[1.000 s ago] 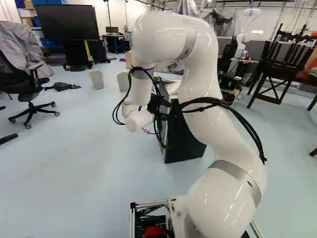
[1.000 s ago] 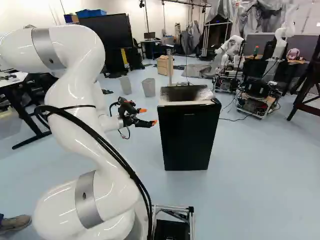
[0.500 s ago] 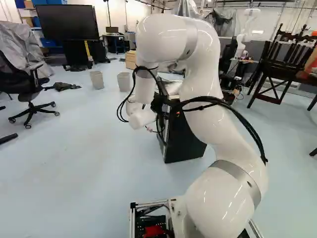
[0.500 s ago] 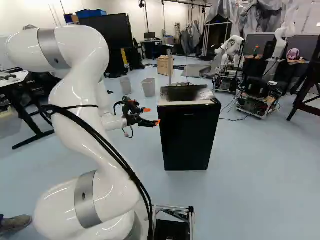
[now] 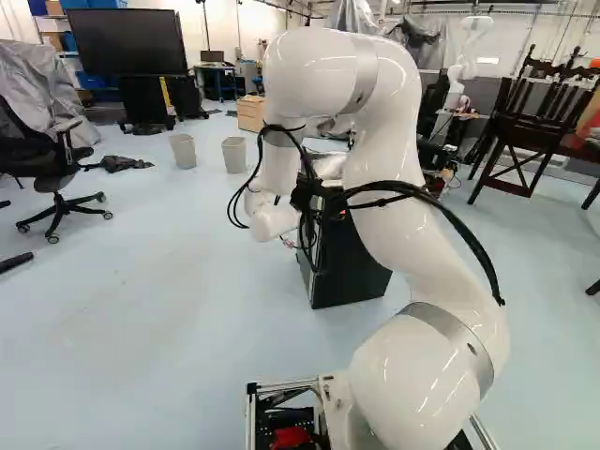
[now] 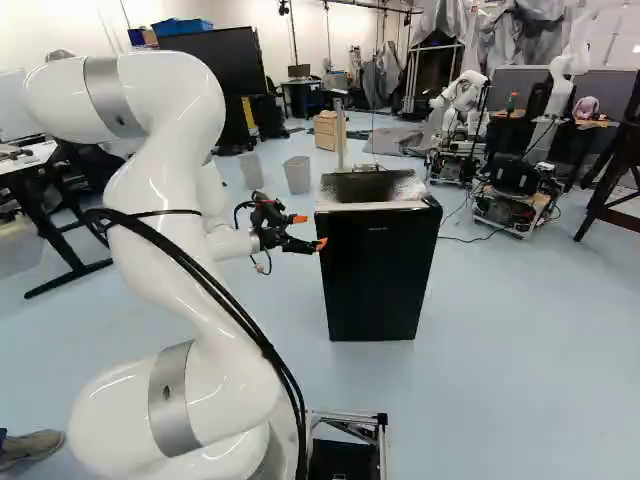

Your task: Grab a drink from the fridge

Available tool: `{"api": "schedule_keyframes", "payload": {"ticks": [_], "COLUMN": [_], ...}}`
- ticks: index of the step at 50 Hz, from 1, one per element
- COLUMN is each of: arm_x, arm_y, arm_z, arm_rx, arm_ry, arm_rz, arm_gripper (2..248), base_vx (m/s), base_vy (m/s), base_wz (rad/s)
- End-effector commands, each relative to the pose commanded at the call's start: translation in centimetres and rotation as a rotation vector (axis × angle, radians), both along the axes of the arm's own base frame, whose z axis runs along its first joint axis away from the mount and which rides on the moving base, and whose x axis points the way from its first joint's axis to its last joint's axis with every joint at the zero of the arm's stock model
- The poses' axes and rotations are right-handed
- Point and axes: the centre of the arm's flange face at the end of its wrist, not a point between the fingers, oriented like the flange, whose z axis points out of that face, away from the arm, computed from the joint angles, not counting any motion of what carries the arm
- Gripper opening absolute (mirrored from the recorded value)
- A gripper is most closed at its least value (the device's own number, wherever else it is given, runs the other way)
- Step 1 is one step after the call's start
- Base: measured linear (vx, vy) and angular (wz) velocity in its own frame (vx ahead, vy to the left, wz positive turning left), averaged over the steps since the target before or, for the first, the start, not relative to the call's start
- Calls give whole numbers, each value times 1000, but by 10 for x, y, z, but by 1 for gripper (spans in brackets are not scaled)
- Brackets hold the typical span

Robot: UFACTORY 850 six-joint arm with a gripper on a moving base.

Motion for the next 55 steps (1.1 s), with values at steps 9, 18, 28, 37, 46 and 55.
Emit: {"api": "schedule_keyframes", "payload": {"ticks": [9,18,28,37,46,55], "arm_x": [2,3,5,6,8,9], "arm_y": [-4,-8,-13,-17,-21,-25], "arm_z": [1,1,1,1,1,1], "arm_rx": [-7,-11,-11,-10,-10,-10], "arm_ry": [-7,-11,-11,-12,-13,-13], "arm_rz": [-10,-20,-30,-39,-48,-57], "arm_gripper": [247,247,247,247,247,247], "base_vx": [0,0,0,0,0,0], "base_vy": [0,0,0,0,0,0], "base_wz": [0,0,0,0,0,0]}}
